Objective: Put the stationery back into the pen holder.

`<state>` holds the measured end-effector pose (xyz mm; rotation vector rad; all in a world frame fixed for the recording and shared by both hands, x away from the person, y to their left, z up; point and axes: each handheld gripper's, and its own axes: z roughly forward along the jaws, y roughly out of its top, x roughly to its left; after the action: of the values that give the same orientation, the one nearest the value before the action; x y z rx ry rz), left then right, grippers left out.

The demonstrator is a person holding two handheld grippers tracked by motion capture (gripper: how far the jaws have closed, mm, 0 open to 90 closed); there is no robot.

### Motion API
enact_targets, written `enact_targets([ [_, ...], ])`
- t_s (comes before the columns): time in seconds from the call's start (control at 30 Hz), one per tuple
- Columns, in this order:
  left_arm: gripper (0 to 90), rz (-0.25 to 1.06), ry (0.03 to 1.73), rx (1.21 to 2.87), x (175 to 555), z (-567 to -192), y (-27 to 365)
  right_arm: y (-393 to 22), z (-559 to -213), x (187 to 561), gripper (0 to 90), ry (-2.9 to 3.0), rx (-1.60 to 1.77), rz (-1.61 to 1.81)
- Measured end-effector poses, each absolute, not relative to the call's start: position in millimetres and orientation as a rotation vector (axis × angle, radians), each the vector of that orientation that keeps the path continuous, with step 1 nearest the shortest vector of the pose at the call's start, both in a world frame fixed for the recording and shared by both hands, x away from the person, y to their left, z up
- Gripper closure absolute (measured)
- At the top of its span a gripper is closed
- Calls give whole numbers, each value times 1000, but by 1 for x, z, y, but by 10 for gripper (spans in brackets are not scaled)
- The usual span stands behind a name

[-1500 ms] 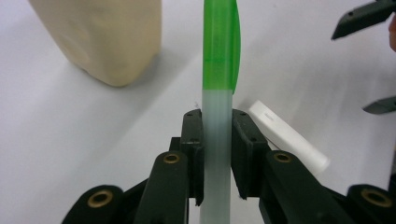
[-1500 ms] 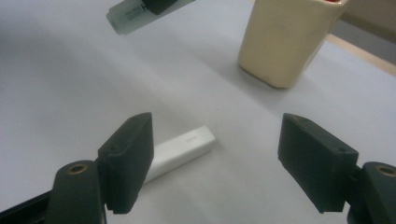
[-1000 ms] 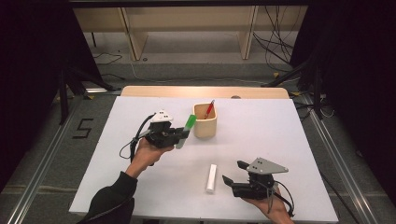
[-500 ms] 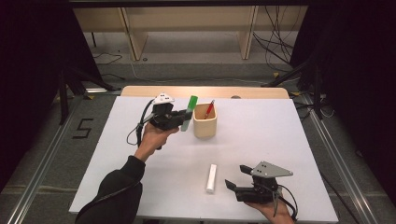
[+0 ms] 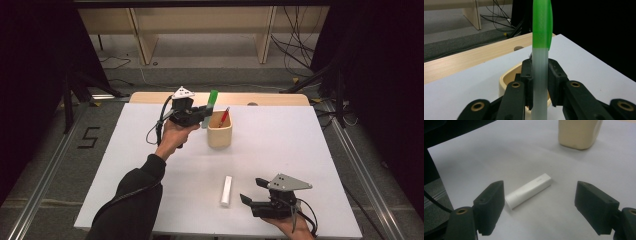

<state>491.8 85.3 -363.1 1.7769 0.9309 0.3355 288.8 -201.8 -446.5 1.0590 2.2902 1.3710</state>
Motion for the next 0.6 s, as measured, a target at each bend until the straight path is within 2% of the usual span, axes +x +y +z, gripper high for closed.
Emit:
enact_targets([
  [0.6, 767, 332, 965, 1789, 512, -377, 56, -201, -447, 288, 249, 2301, 1041, 1374],
])
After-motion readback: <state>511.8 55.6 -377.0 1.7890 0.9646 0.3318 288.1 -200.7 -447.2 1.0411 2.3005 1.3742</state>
